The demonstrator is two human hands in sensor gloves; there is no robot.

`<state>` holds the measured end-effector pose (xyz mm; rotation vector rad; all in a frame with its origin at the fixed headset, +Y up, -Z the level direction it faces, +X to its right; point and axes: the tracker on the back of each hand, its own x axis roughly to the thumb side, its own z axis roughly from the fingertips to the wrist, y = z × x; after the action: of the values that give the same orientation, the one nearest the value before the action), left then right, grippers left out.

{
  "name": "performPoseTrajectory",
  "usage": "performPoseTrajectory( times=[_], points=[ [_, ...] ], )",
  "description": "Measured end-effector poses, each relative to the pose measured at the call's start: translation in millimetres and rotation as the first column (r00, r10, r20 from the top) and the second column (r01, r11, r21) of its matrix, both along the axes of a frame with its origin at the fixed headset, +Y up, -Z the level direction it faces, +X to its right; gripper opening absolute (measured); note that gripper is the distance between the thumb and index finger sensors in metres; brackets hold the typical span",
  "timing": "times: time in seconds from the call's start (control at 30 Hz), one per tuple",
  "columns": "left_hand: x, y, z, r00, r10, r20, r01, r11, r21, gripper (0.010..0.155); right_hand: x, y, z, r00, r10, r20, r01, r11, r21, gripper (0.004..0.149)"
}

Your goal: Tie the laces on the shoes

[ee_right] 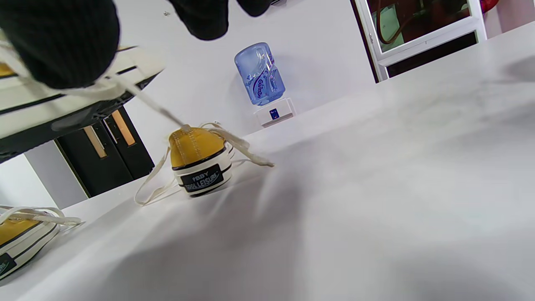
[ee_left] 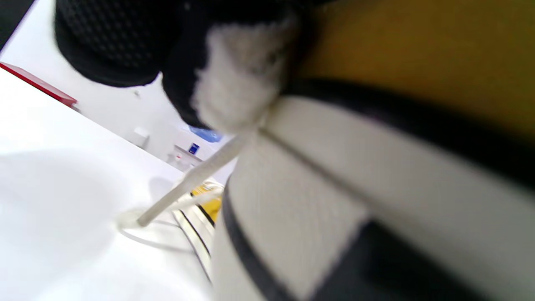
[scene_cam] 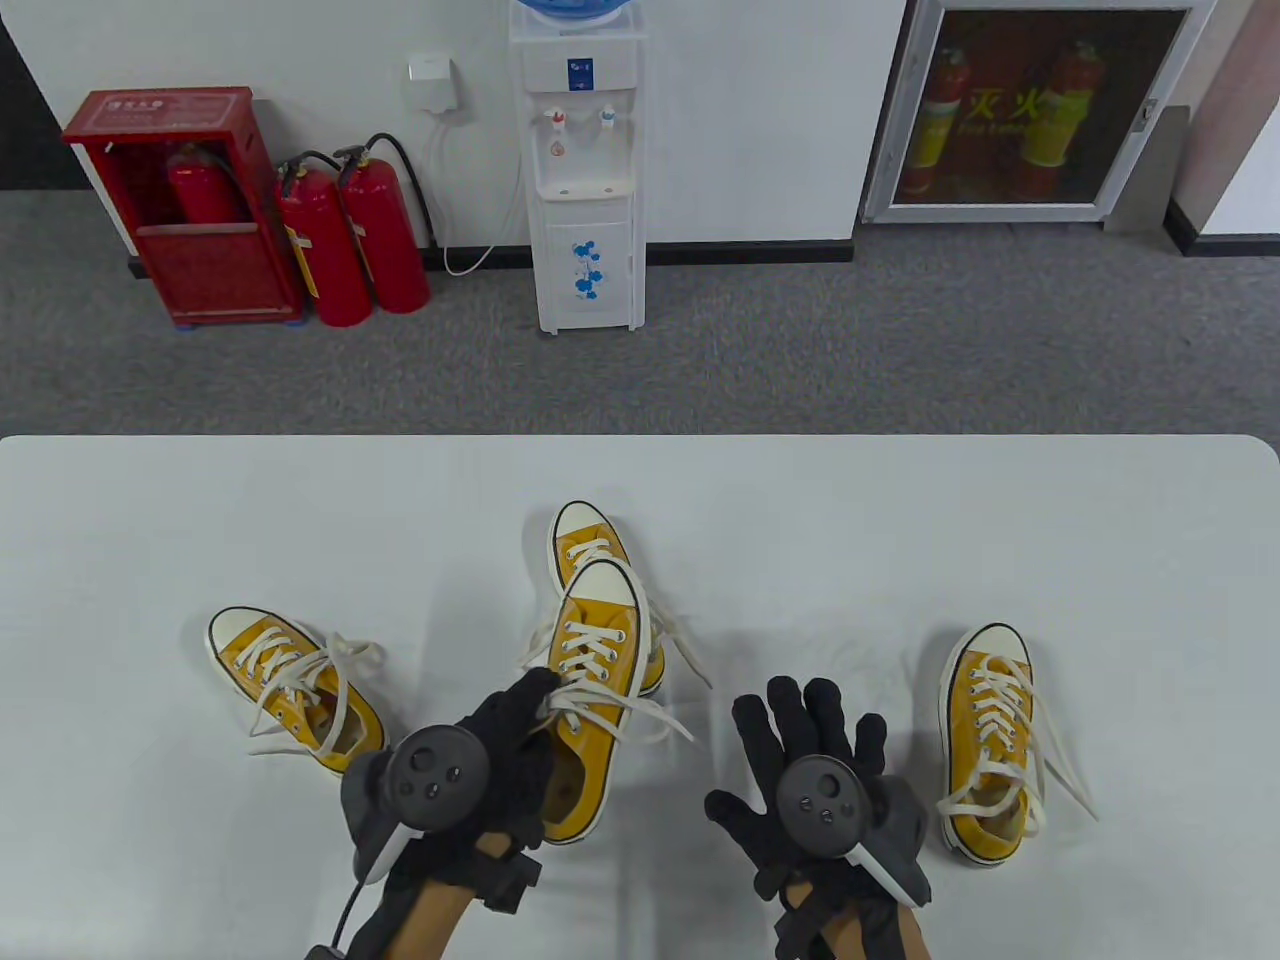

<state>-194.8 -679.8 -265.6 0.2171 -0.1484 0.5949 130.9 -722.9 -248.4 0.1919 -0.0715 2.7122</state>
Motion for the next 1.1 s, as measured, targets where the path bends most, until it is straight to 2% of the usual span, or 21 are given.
performPoseTrajectory(
  times=[0.17,0.43,0.7,0.87,1.1],
  points=[
    [-29,-8,-7,0.991,-0.049,-0.124,0.049,0.999,-0.004,0.054,0,0,0,1.0,0.003,0.002,-0.003,1.0,-0.004,0.089],
    [-57,-23,-16,0.962,-0.138,-0.235,0.129,0.99,-0.054,0.054,-1,-1,-1,1.0,0.013,0.001,-0.013,1.0,-0.008,0.089],
    [-69,-37,-23,0.947,-0.19,-0.258,0.163,0.979,-0.122,0.055,-1,-1,0,1.0,0.013,-0.002,-0.013,1.0,-0.006,0.089],
    [-67,-38,-24,0.938,-0.237,-0.255,0.21,0.969,-0.127,0.055,-2,-1,-1,1.0,0.016,-0.005,-0.016,1.0,-0.008,0.089],
    [-69,-44,-27,0.926,-0.283,-0.251,0.24,0.953,-0.187,0.055,-2,-2,0,1.0,0.019,-0.006,-0.019,1.0,-0.011,0.088]
  ],
)
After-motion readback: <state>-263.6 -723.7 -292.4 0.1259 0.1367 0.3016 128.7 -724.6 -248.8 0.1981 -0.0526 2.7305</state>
